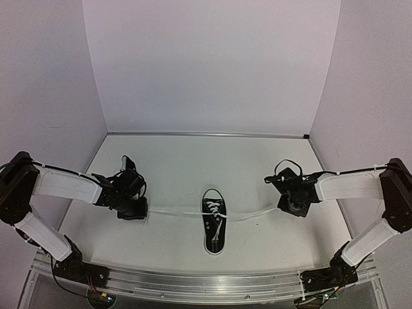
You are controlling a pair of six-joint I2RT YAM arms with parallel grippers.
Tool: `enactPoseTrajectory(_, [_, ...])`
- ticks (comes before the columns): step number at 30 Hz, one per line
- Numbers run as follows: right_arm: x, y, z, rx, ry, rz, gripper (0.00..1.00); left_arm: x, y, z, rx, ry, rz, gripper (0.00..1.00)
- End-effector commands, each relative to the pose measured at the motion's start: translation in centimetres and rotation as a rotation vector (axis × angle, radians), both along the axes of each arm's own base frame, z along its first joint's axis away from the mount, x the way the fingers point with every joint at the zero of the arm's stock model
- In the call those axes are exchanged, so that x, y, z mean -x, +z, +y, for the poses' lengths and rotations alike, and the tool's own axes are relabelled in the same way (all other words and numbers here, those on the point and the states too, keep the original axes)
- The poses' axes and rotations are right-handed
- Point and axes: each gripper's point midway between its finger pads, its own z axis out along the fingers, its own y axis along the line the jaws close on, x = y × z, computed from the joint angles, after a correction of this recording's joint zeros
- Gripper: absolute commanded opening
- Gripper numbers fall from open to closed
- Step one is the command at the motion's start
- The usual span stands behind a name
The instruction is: Tie the shoes
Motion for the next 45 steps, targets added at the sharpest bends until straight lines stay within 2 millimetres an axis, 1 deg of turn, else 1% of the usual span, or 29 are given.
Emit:
enactPoseTrajectory(1, [-0.5,0.3,1.9,-0.062,0.098,0.014,0.38,-1.2,1.9,0.3,-0.003,0.026,-0.049,0.27])
enactPoseTrajectory(2, [-0.4,0.3,1.9,-0.069,0.103,0.016,0.42,-1.2,2.0,0.4,-0.004,0.027,-0.048,0.32])
enactPoseTrajectory(4, [-0.1,0.3,1.9,-0.082,0.109,0.019,0.48,-1.1,1.9,0.5,-0.006,0.029,-0.041,0.39])
enactPoseTrajectory(6, [0.0,0.5,1.7,-0.096,0.107,0.017,0.5,-1.0,1.8,0.8,-0.011,0.04,-0.035,0.47])
enactPoseTrajectory(9, [0.4,0.6,0.8,-0.111,0.087,0.012,0.5,-0.9,1.8,1.6,-0.016,0.065,-0.031,0.61])
enactPoseTrajectory(10, [0.5,0.7,0.4,-0.116,0.076,0.008,0.5,-0.8,1.9,1.9,-0.015,0.073,-0.031,0.64])
enactPoseTrajectory(12, [0.5,1.1,-0.3,-0.126,0.062,-0.007,0.55,-0.7,2.0,2.6,-0.018,0.093,-0.032,0.68])
enactPoseTrajectory(16, [0.3,2.7,-0.9,-0.164,0.058,-0.055,0.67,-0.6,2.5,4.2,-0.024,0.143,-0.041,0.76])
enactPoseTrajectory(19, [0.0,4.4,-0.4,-0.196,0.094,-0.093,0.81,-0.6,3.3,5.4,-0.013,0.174,-0.055,0.83])
enactPoseTrajectory(21, [-0.4,5.9,0.4,-0.217,0.152,-0.119,0.9,-0.9,4.5,5.2,0.011,0.154,-0.087,0.86])
enactPoseTrajectory(22, [-0.6,6.7,1.0,-0.234,0.187,-0.129,0.93,-1.2,5.5,4.8,0.03,0.124,-0.115,0.88])
enactPoseTrajectory(24, [-1.1,8.3,2.2,-0.249,0.271,-0.152,0.97,-1.9,7.5,4.1,0.035,0.05,-0.177,0.96])
enactPoseTrajectory(26, [-1.5,9.6,3.2,-0.247,0.365,-0.171,0.98,-2.7,9.6,3.7,0.021,-0.01,-0.248,0.99])
enactPoseTrajectory(29, [-1.7,10.9,4.9,-0.269,0.487,-0.204,0.98,-3.5,13.1,3.4,0.046,-0.051,-0.386,1.0])
enactPoseTrajectory(31, [-1.6,11.3,5.9,-0.281,0.561,-0.202,0.98,-3.5,14.9,2.6,0.082,-0.128,-0.465,0.99])
enactPoseTrajectory(33, [-1.3,11.6,7.0,-0.313,0.627,-0.193,0.98,-2.7,16.4,0.5,0.158,-0.266,-0.508,1.0])
enactPoseTrajectory(35, [-1.0,11.7,7.8,-0.343,0.671,-0.189,0.98,-1.7,17.2,-1.7,0.239,-0.398,-0.516,0.99])
enactPoseTrajectory(36, [-0.8,11.7,8.2,-0.357,0.69,-0.188,0.98,-1.2,17.2,-2.7,0.265,-0.457,-0.509,0.99])
enactPoseTrajectory(38, [-0.6,11.7,8.9,-0.388,0.723,-0.188,0.98,-0.3,16.2,-4.8,0.28,-0.571,-0.473,0.99])
enactPoseTrajectory(40, [-0.3,11.5,9.4,-0.411,0.747,-0.183,0.98,0.7,14.6,-7.0,0.265,-0.665,-0.43,1.0])
enactPoseTrajectory(43, [0.1,11.1,9.7,-0.435,0.765,-0.175,0.98,2.5,12.5,-10.1,0.106,-0.837,-0.427,1.0])
enactPoseTrajectory(45, [0.4,11.1,9.9,-0.451,0.771,-0.178,0.98,3.7,11.7,-12.2,0.075,-0.964,-0.44,0.99])
